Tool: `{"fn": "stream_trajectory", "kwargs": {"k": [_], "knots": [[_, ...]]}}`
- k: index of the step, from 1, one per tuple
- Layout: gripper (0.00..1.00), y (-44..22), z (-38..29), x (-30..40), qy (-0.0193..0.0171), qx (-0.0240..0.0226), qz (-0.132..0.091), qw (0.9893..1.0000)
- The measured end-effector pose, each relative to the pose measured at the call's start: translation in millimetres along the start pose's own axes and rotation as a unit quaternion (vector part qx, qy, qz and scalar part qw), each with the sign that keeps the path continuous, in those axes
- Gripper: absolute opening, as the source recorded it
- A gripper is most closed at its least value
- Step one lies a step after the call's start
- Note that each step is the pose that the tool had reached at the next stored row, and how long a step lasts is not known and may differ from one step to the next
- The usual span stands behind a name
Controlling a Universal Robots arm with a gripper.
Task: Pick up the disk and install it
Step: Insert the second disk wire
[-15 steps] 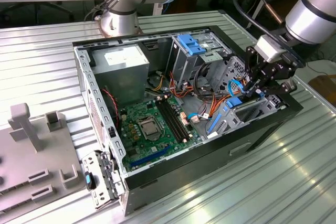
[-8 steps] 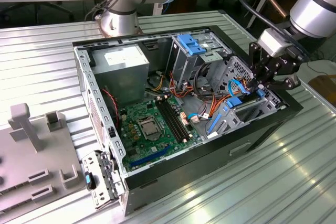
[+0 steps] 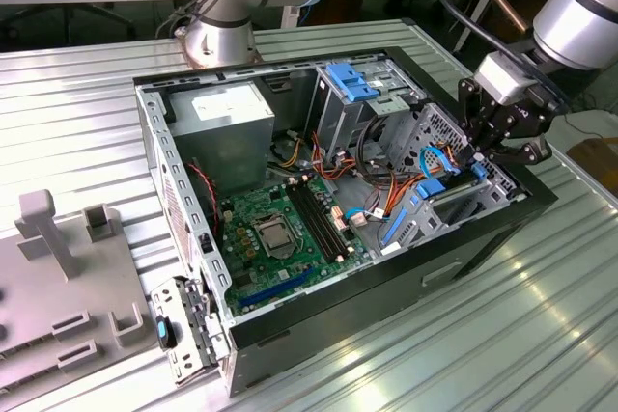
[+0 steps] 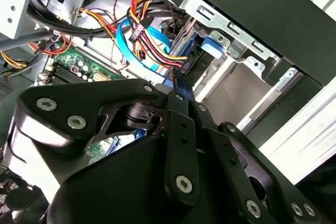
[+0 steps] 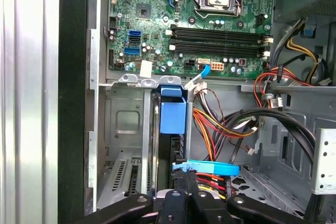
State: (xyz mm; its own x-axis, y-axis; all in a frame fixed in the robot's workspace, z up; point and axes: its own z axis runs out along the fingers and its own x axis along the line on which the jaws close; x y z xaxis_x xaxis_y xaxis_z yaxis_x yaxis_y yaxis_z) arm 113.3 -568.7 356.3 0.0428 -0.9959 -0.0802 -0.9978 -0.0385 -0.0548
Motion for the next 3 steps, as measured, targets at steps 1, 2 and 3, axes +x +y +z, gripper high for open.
{"fn": "stream_trajectory", "kwargs": {"k": [1,2,3], "knots": [[0.11,0.0,0.0,0.0,0.0,0.0003,0.0,1.0],[0.11,0.0,0.0,0.0,0.0,0.0004,0.0,1.0],[0.11,0.0,0.0,0.0,0.0,0.0005,0.0,1.0]]}}
